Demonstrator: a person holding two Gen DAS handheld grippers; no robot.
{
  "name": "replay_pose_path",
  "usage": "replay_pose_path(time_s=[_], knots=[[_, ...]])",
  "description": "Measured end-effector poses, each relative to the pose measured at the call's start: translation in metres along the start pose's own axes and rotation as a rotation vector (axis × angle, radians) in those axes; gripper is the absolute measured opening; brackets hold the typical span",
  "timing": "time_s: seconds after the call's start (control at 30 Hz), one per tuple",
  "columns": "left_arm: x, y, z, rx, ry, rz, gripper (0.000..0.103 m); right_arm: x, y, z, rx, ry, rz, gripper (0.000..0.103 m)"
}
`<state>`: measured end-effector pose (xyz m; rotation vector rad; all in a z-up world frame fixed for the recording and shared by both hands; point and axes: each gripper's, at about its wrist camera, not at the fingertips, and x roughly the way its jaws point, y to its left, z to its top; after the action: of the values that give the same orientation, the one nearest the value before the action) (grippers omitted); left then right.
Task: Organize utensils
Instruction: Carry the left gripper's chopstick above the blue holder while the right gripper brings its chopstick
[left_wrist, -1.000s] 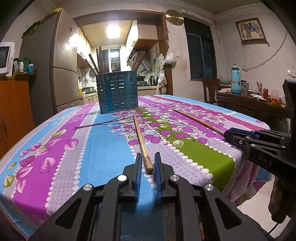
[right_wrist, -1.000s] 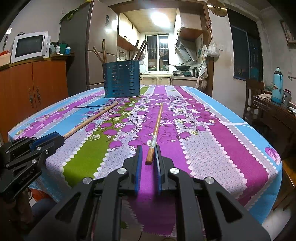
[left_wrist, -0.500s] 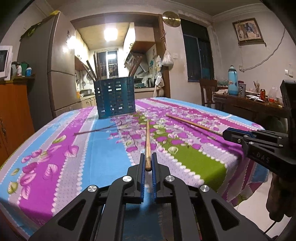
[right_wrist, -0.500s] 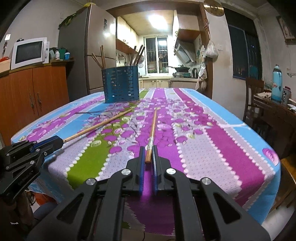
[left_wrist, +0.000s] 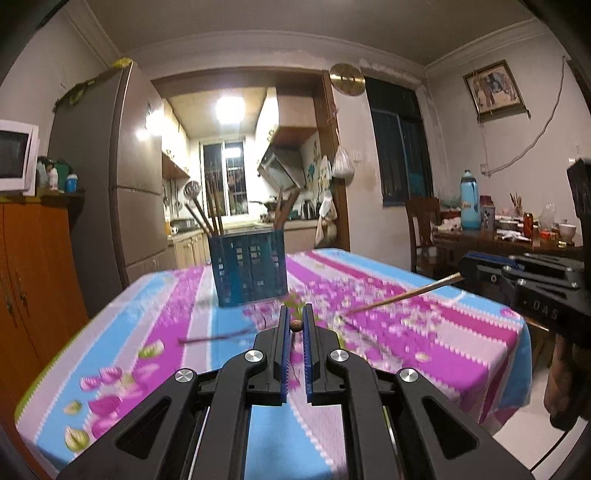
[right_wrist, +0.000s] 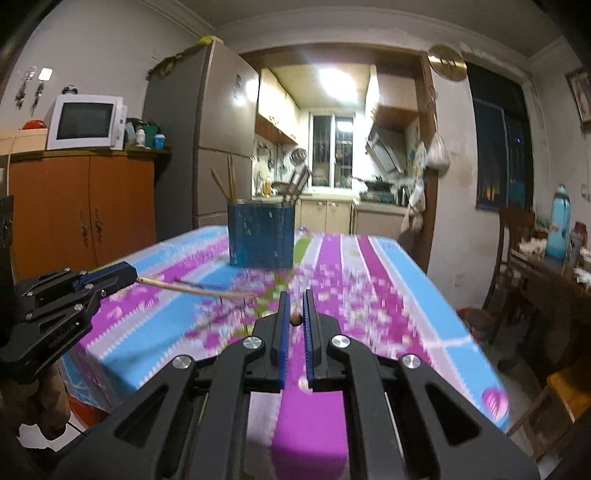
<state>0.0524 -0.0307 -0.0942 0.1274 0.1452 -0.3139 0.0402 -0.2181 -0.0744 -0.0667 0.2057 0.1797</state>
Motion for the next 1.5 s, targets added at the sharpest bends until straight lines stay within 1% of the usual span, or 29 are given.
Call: replay_pose_path(time_s=[0.2,0.33,0.53,0.67,0.8,0.9,1.17,1.23,1.37,1.4,1.5], knots=[[0.000,0.004,0.028,0.008,-0.044,-0.007,0.008,0.001,-0.004,0.035,-0.040,-0.041,0.032,0.005],[0.005,0.008,0.047,0.017,-0.059,-0.013,0.008,0.005,-0.007,0.058,-0.064,-0.059,0.054,0.005],[0.023,0.016,0.072,0.026,-0.045,-0.022,0.008,0.023,-0.019,0.081,-0.045,-0.031,0.093,0.005],[0.031,0.021,0.086,0.024,-0.026,-0.032,0.008,0.032,-0.021,0.093,-0.039,-0.018,0.121,0.005],[0.044,0.028,0.099,0.012,0.020,-0.045,0.008,0.043,-0.020,0.106,-0.038,-0.005,0.147,0.005],[0.048,0.032,0.109,0.016,0.032,-0.046,0.008,0.051,-0.020,0.115,-0.030,-0.003,0.161,0.005],[0.046,0.037,0.141,0.027,0.053,-0.043,0.008,0.058,-0.017,0.131,-0.016,-0.028,0.192,0.005],[0.045,0.039,0.147,0.034,0.066,-0.043,0.008,0.062,-0.017,0.136,-0.009,-0.029,0.202,0.005],[0.046,0.047,0.159,0.017,0.095,-0.045,0.008,0.071,-0.019,0.146,0.010,-0.040,0.220,0.005],[0.047,0.050,0.163,0.006,0.116,-0.051,0.008,0.073,-0.020,0.148,0.010,-0.045,0.221,0.005],[0.048,0.054,0.171,0.006,0.136,-0.044,0.008,0.080,-0.023,0.155,0.023,-0.057,0.228,0.005]])
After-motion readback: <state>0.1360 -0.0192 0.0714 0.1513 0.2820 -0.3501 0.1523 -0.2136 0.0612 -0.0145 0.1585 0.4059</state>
